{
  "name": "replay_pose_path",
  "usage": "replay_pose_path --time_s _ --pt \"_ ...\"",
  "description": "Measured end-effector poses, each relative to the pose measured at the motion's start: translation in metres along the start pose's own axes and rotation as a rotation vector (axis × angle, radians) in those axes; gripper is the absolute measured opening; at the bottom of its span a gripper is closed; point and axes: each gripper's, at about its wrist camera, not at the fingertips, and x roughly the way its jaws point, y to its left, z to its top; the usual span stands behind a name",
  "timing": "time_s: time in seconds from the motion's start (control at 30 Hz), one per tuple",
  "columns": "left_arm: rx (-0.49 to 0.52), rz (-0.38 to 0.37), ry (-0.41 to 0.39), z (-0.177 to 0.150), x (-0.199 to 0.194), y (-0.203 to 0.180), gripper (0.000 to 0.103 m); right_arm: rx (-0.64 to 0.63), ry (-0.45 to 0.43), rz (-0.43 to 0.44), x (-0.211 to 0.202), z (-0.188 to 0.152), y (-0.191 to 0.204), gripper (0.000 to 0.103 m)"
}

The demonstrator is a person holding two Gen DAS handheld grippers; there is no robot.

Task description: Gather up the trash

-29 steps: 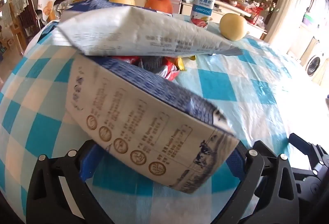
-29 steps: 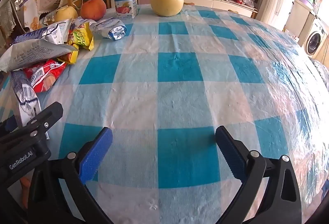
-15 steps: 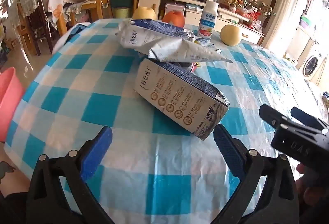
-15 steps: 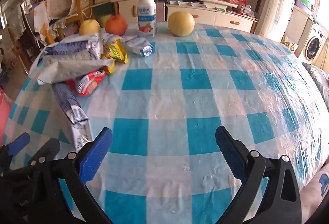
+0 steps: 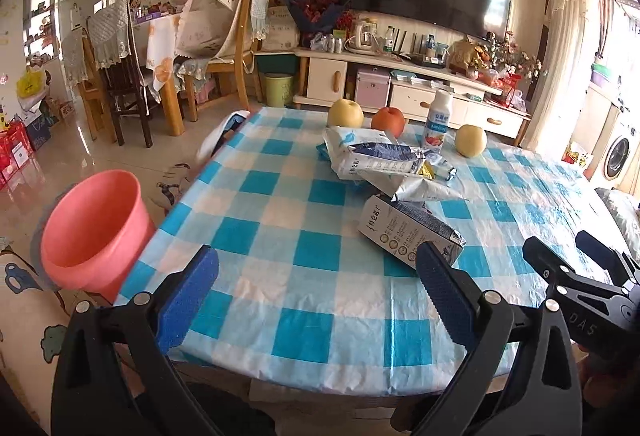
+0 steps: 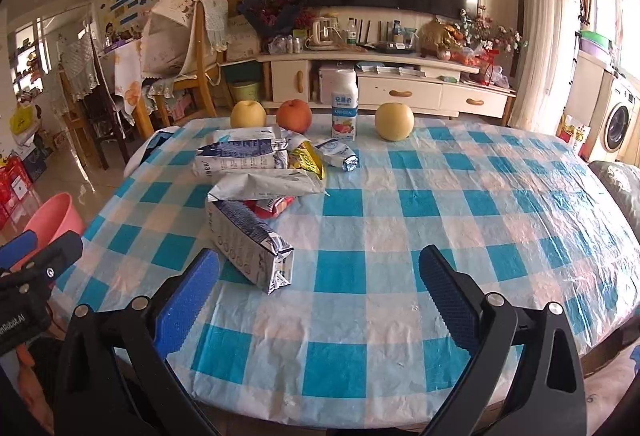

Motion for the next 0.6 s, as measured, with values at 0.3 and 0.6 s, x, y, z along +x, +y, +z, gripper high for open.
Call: replay_pose_path --time_s 0.3,0.6 --pt "-0.031 0.042 -0.054 0.064 -0.104 -0.087 0.099 -0.042 -0.090 0.023 -0.034 -0.007 0.018 0.098" --pt "-0.057 0.057 -0.076 0.108 -0.165 -0.170 0.099 -0.020 -0.122 0.039 -0.049 -0.011 0.017 0.098"
